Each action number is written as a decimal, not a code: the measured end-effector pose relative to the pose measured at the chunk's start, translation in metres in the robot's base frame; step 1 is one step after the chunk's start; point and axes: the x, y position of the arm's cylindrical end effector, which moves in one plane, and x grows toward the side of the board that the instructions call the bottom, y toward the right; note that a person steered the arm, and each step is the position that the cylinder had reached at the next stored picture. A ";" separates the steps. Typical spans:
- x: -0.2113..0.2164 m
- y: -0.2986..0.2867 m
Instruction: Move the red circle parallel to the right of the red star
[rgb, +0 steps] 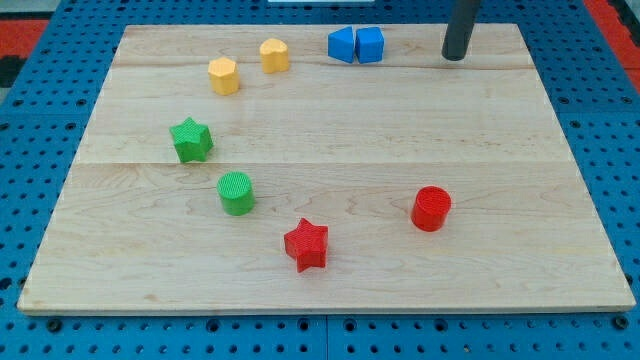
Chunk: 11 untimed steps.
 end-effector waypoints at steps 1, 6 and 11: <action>0.000 0.001; 0.054 -0.023; 0.237 -0.080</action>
